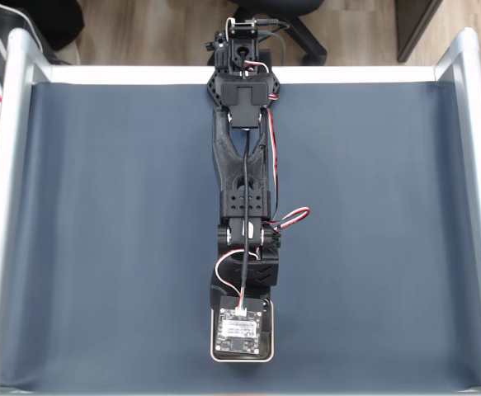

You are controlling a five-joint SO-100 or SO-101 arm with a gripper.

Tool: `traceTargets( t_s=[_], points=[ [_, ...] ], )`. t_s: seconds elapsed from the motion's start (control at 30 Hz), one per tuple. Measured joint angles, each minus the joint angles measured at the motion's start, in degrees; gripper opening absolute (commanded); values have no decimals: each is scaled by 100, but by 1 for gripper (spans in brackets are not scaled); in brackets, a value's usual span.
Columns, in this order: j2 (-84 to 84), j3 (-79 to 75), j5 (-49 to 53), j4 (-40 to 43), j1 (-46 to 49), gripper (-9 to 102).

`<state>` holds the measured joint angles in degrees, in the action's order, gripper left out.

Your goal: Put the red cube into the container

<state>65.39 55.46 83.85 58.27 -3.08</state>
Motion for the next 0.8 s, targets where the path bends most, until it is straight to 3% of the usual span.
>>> traceTargets(
  t_s=[0.43,0.8],
  points=[
    [0,0,-70,0,220,23],
    [0,0,-88,0,229,28]
  ],
)
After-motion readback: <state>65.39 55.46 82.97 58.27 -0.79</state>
